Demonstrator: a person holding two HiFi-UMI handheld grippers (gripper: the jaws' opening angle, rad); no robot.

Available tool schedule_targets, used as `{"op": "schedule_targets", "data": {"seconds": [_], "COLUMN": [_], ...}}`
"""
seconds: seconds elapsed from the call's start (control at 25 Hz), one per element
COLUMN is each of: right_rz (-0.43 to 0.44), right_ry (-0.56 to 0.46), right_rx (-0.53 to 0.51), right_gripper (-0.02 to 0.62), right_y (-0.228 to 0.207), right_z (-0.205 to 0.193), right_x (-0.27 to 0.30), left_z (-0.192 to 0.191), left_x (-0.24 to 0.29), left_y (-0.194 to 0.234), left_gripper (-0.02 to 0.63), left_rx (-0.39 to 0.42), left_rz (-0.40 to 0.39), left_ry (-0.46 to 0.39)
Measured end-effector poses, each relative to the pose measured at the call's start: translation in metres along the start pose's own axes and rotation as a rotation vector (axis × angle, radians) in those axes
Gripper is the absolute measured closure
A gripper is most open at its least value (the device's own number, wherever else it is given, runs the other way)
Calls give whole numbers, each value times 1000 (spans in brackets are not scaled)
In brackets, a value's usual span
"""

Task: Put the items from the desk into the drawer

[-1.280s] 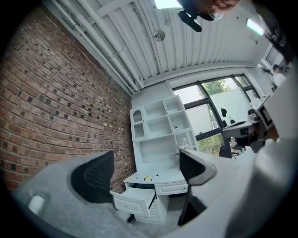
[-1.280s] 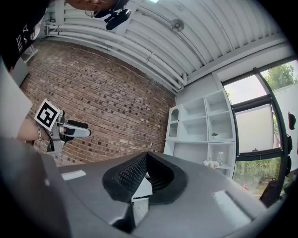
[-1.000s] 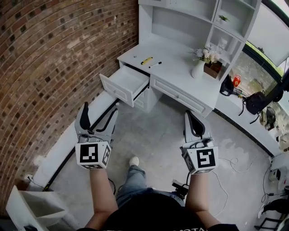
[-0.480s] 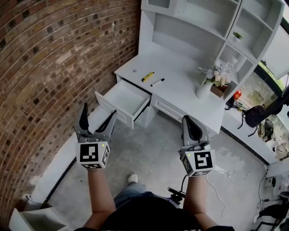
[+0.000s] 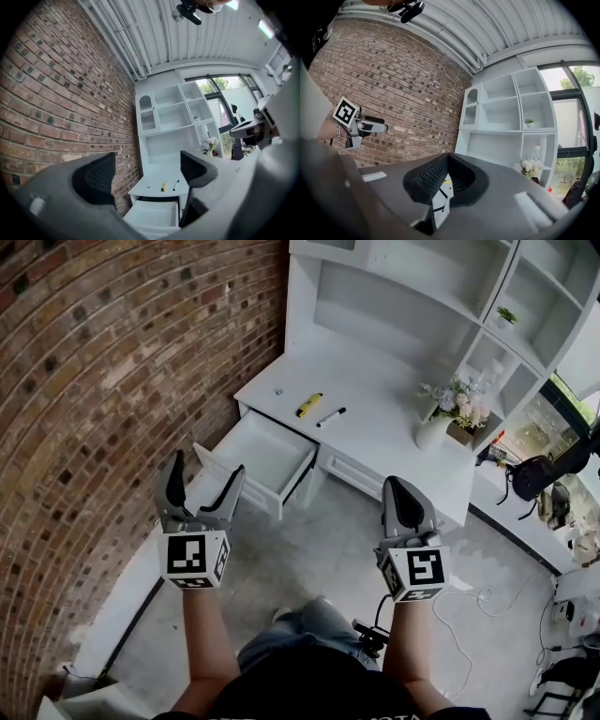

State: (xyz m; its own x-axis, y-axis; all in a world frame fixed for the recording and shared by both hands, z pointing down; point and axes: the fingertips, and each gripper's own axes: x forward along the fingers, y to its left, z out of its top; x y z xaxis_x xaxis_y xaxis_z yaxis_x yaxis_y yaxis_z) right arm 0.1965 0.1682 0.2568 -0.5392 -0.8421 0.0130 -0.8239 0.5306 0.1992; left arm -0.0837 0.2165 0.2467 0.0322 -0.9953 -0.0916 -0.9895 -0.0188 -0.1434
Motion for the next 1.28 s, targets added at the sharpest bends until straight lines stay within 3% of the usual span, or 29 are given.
{"op": "schedule_targets", "data": {"seconds": [0.4,0.96,1.28], "right_rz": [11,-14,-20], "right_ry": [26,58,140], "right_rx": [15,58,125], "right_gripper": [589,588,589], "right_y": [-23,-126,-169], "right_z": [-26,-64,-111], "right_x": [56,204,246], "left_z": [-21,-52,-100], "left_x": [57,256,337], "left_y": [4,-26,-69], "left_gripper": [166,166,166], "left_rx": [-21,0,5], "left_rz": [-15,-116,-216], "left_ry": [33,89,204]}}
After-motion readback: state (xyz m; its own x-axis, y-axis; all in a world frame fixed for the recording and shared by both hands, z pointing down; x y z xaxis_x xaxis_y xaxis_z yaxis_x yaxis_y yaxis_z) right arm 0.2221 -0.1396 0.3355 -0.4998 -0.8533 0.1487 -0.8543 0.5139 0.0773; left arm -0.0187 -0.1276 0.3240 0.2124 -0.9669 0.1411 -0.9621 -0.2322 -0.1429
